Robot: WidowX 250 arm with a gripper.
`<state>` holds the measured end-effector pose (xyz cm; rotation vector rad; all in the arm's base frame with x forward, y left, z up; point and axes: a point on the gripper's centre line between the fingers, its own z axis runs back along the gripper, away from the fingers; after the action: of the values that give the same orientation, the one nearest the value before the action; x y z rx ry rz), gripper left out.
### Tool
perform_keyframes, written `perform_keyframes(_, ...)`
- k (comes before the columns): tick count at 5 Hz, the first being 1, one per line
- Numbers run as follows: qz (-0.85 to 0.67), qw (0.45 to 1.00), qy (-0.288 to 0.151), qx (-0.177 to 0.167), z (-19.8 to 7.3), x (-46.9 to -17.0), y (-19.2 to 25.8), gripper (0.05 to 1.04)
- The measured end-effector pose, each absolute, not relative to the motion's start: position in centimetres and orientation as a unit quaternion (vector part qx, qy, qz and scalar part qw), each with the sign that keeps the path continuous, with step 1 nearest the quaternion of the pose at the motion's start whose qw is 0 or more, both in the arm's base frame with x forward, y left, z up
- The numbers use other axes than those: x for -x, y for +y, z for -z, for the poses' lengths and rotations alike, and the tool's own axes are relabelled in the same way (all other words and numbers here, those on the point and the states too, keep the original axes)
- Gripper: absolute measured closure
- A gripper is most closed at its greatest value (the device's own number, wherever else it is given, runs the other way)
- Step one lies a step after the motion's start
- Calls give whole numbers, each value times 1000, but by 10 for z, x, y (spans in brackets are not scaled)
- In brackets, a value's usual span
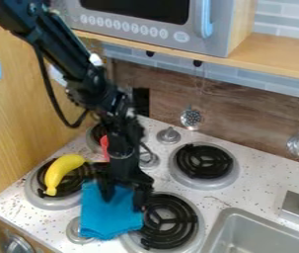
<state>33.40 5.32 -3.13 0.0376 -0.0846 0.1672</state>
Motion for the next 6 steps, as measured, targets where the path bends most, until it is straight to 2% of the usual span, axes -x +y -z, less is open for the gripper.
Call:
perform_keyframes(1, -88, 995, -39, -15, 40, -320, 65, 83)
perform_keyframes(2, -93, 995, -44, -4, 43, -328, 70, 82)
perform_keyframes(5, -112, 992, -56, 29, 47, -365, 78, 81)
perform_keyframes(6, -114, 990, -75, 33, 47, -391, 83, 83)
